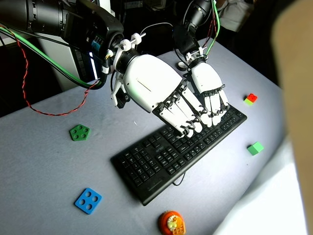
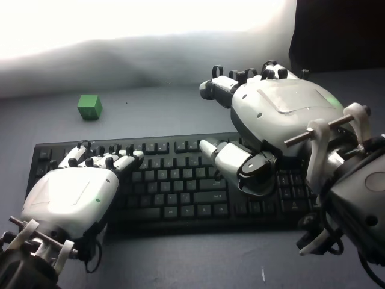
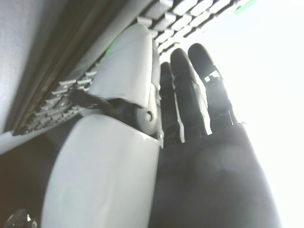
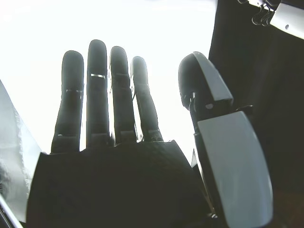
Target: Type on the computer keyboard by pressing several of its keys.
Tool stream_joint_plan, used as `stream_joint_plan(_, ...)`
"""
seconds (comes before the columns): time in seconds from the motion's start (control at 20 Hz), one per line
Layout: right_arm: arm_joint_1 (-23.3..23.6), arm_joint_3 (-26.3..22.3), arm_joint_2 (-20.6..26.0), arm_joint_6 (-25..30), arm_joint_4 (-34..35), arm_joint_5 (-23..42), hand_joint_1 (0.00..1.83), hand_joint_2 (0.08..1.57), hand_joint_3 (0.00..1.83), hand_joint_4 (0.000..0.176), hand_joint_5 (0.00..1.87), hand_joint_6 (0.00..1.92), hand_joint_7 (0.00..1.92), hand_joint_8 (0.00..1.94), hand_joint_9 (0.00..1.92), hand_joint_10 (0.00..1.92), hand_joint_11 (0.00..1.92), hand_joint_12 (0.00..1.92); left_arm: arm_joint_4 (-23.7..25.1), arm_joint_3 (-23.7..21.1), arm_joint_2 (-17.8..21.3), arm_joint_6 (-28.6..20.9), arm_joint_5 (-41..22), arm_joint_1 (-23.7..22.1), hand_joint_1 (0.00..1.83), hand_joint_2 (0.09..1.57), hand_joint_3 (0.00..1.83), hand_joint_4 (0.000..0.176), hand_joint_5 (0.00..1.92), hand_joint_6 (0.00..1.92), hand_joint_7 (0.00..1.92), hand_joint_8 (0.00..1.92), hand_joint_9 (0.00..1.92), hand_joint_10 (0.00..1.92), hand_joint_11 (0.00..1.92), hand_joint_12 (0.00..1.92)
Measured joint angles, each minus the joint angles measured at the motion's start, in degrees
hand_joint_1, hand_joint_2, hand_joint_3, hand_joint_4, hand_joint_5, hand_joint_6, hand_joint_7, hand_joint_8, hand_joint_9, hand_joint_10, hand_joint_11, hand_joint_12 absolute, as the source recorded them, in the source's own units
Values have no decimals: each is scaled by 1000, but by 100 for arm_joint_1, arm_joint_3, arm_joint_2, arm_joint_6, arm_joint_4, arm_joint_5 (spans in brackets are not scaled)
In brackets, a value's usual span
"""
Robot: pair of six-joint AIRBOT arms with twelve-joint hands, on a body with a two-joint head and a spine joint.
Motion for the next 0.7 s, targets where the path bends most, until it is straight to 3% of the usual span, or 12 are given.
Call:
stream_joint_plan(0.05,-4,0,0,2,-9,2,629,1321,2,0,252,310,420,1,300,585,0,1487,2,4,0,11,-7,4,953,1303,7,0,238,5,296,2,339,2,0,1046)
stream_joint_plan(0.1,-4,0,0,4,-2,2,662,1307,0,0,266,317,436,7,314,592,0,1498,-13,4,-9,17,-11,7,346,1345,19,0,263,19,333,14,366,13,0,1070)
stream_joint_plan(0.2,-4,0,-4,11,-13,-2,670,1302,0,0,271,320,444,10,319,594,0,1503,15,4,-70,26,-59,35,94,1378,24,0,291,24,355,16,381,17,0,1095)
stream_joint_plan(0.35,-39,0,-4,17,11,-26,644,1311,0,0,249,312,435,5,307,590,0,1490,17,2,-111,35,-33,72,0,1419,15,0,319,19,358,7,384,14,0,1125)
stream_joint_plan(0.45,-39,0,-7,20,7,-33,636,1317,2,0,249,313,434,4,305,590,0,1482,15,4,-149,63,-127,76,319,1414,0,0,299,10,357,4,390,15,0,1131)
stream_joint_plan(0.5,-39,0,-15,20,-9,-28,636,1317,2,0,249,313,434,4,305,590,0,1482,17,13,-177,63,-146,76,319,1414,0,0,299,10,357,4,390,15,0,1131)
stream_joint_plan(0.55,-39,0,-28,22,-22,-42,619,1320,3,0,263,319,435,4,306,590,0,1479,42,74,-232,81,-144,76,984,1330,0,0,248,25,313,16,335,21,0,1054)
stream_joint_plan(0.65,-39,0,-28,24,-22,-39,631,1312,0,0,264,322,448,7,314,593,0,1495,42,140,-256,83,-181,76,1354,1229,0,0,277,31,313,11,332,19,0,1049)
stream_joint_plan(0.7,-42,0,-28,28,-28,-39,635,1310,0,0,258,321,449,7,319,590,0,1487,42,157,-256,83,-190,76,1449,1209,0,0,294,35,316,11,339,21,0,1054)
